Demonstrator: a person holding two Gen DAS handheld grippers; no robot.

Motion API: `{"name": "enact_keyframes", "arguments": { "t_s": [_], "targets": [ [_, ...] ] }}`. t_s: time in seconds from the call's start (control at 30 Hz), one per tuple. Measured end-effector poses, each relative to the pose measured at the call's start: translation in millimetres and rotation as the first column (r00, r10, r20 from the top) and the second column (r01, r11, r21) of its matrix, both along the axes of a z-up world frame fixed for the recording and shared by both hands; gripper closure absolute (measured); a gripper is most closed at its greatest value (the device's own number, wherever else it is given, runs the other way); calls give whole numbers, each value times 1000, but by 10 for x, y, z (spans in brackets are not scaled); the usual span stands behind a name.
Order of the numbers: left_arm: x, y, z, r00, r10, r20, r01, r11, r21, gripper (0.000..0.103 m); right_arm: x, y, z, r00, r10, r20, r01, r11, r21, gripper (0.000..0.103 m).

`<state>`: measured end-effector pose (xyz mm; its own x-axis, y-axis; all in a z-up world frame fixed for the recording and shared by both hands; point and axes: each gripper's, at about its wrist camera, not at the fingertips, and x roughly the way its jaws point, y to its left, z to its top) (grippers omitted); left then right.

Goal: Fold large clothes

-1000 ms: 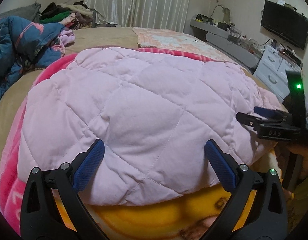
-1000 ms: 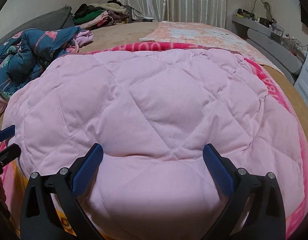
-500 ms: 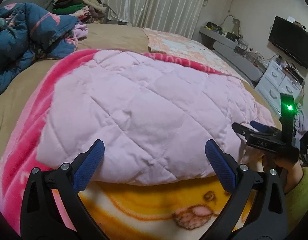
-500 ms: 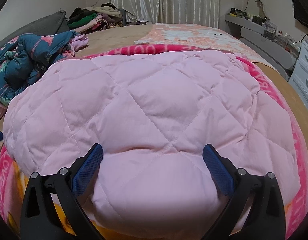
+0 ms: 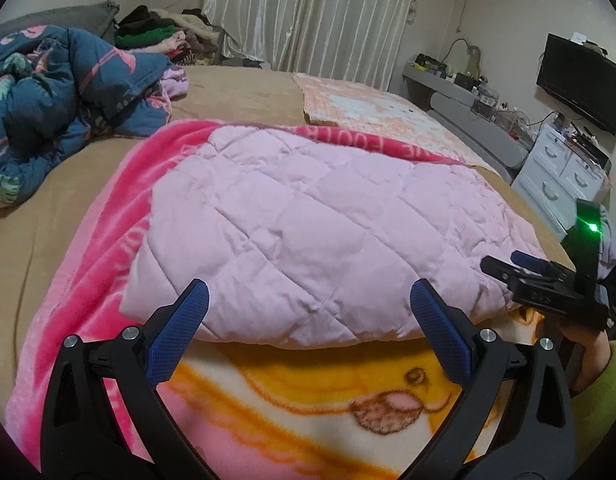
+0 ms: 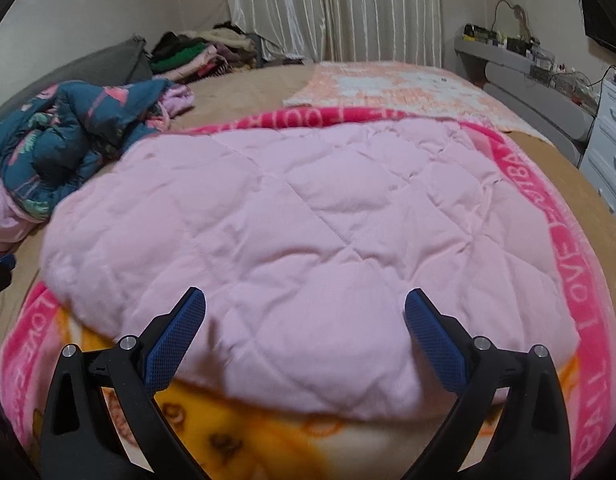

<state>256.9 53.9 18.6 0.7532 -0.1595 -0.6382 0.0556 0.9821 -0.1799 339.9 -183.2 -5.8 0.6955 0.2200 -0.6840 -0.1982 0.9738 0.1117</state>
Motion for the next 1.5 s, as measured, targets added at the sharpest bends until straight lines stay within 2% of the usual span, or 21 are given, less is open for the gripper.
{"name": "enact_keyframes", "arguments": {
  "t_s": [0.1, 0.37, 0.93, 1.2, 1.33, 1.5],
  "targets": [
    [-85, -3, 78, 1000, 2, 25, -2, 1000, 3, 8, -178, -22, 100, 999, -2, 33, 2, 1000, 5, 4],
    [-320, -8, 129, 996, 41, 83, -47, 996, 72, 8, -629, -229, 311, 992, -44, 119, 43, 999, 6, 4],
    [-704, 108, -25, 991, 101, 83, -109, 989, 96, 8, -1212, -613, 373, 964, -158, 212, 154, 987, 34, 4],
    [-765, 145, -213, 991, 131, 36, -134, 985, 108, 8, -1262, -736, 172, 964, -201, 172, 197, 979, 42, 4],
    [-729, 162, -337, 990, 141, -2, -140, 984, 106, 8, -1209, -809, -25, 964, -242, 110, 237, 970, 59, 4],
    [-653, 275, -481, 985, 167, -43, -165, 985, 54, 8, -1096, -913, -235, 958, -286, 29, 282, 954, 100, 4]
  ]
}}
